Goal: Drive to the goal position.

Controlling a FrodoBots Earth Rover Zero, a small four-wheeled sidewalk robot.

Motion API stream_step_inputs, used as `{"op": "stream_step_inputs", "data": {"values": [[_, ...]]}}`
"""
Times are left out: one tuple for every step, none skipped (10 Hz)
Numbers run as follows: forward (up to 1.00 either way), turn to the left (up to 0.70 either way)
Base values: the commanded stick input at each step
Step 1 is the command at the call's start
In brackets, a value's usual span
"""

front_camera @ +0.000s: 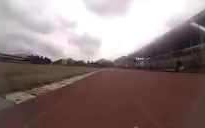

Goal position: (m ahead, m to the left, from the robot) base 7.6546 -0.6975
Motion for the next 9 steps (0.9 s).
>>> {"op": "stream_step_inputs", "data": {"values": [[1.00,0.00],[1.00,0.00],[1.00,0.00],[1.00,0.00],[1.00,0.00],[1.00,0.00],[1.00,0.00],[1.00,0.00],[1.00,0.00]]}}
